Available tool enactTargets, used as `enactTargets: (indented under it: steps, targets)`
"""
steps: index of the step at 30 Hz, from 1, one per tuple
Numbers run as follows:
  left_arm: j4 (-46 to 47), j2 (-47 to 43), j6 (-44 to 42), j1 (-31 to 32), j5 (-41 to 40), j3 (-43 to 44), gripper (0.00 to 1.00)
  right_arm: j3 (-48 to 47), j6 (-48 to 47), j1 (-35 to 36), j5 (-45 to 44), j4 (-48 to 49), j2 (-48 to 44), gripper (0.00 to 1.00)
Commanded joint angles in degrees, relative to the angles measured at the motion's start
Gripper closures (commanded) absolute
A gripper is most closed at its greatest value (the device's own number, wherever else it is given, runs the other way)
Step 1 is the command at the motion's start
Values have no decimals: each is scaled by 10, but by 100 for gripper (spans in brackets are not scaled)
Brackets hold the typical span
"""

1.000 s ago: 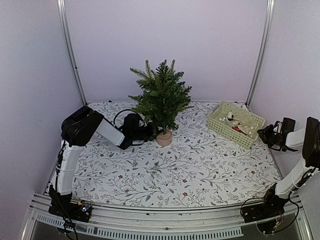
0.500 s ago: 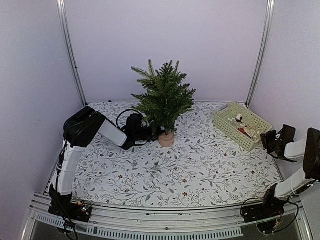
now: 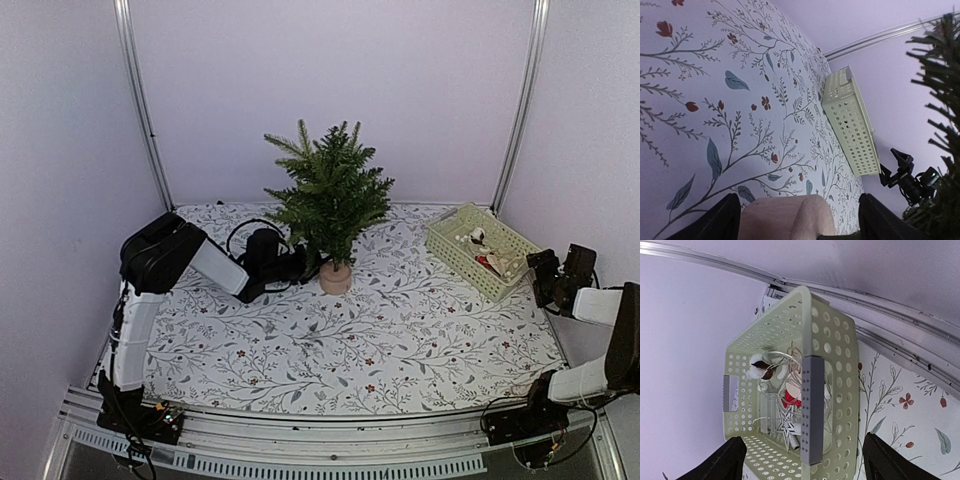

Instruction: Decorate the small christmas tree

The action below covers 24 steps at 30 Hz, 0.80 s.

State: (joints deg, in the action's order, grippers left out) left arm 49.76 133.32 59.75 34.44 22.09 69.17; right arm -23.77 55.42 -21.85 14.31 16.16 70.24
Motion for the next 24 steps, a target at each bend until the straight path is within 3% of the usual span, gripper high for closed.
enactTargets:
  steps: [1, 5, 8, 17, 24]
  targets:
    - [-48, -13, -3, -14, -19, -45, 15, -51, -103, 1, -41, -78, -25, 16]
    - [-44, -33, -4, -22, -32, -75, 14, -130, -213, 2, -39, -137, 5, 16]
    - [-44, -46, -11, -24, -42, -92, 14, -189, -269, 10, -47, -180, 36, 22]
    - [-48, -76, -31, -23, -65, -130, 14, -329, -359, 64, -164, -280, 131, 28]
    - [-49, -86, -44, -23, -59, -143, 15, -367, -428, 70, -177, -286, 200, 31]
